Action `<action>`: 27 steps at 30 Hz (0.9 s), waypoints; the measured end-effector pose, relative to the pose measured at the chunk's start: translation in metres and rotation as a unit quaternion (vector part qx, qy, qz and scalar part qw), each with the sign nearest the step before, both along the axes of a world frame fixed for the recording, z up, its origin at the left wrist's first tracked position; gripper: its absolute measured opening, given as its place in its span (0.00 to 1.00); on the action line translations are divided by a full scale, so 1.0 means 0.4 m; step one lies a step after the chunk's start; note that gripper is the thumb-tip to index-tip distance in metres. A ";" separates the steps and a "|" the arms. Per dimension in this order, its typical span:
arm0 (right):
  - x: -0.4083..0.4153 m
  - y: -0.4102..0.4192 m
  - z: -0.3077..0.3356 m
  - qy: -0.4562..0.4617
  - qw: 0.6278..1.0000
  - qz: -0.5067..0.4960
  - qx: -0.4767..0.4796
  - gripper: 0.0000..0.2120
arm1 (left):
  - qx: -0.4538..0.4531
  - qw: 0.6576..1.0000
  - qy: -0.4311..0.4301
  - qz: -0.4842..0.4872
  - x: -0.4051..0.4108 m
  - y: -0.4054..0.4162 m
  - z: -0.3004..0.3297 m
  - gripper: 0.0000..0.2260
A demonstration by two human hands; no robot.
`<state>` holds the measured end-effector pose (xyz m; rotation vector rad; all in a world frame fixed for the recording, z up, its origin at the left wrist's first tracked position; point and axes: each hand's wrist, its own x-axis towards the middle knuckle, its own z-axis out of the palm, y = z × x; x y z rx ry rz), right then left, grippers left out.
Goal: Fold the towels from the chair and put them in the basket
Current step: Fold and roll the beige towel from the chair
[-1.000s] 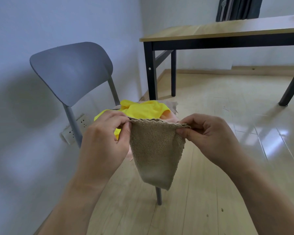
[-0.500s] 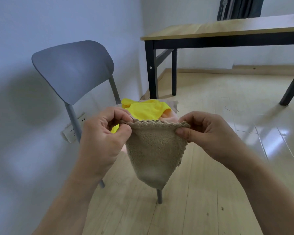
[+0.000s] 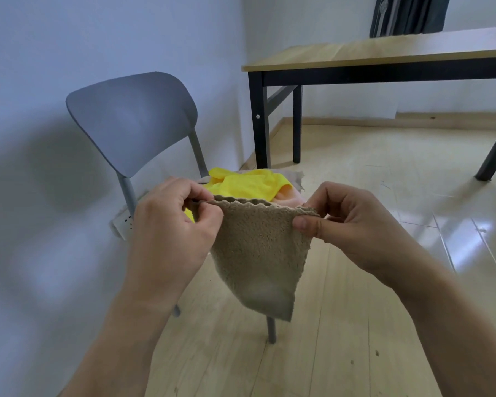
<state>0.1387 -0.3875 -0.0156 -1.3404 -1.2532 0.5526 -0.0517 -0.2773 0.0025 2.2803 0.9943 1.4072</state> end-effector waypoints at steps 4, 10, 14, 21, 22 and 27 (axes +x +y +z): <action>-0.011 -0.003 0.008 -0.049 0.999 0.000 -0.011 0.07 | -0.118 0.985 -0.099 -0.076 0.002 -0.007 0.015 0.10; -0.038 -0.021 0.056 -0.065 0.997 -0.026 0.023 0.09 | -0.078 0.986 -0.134 -0.068 -0.010 -0.017 0.036 0.07; -0.035 -0.014 0.045 -0.031 0.999 -0.010 0.035 0.12 | -0.032 0.996 -0.077 0.011 -0.007 -0.013 0.022 0.08; -0.028 0.011 0.041 -0.021 1.000 -0.008 -0.006 0.10 | -0.117 0.991 -0.063 0.032 0.001 0.006 0.033 0.09; -0.024 0.018 0.048 -0.020 1.000 -0.003 -0.013 0.09 | -0.135 0.989 -0.055 0.027 0.002 0.018 0.039 0.10; -0.001 0.076 0.125 0.038 0.998 0.033 -0.024 0.04 | -0.177 0.981 -0.036 -0.070 0.016 0.087 0.117 0.16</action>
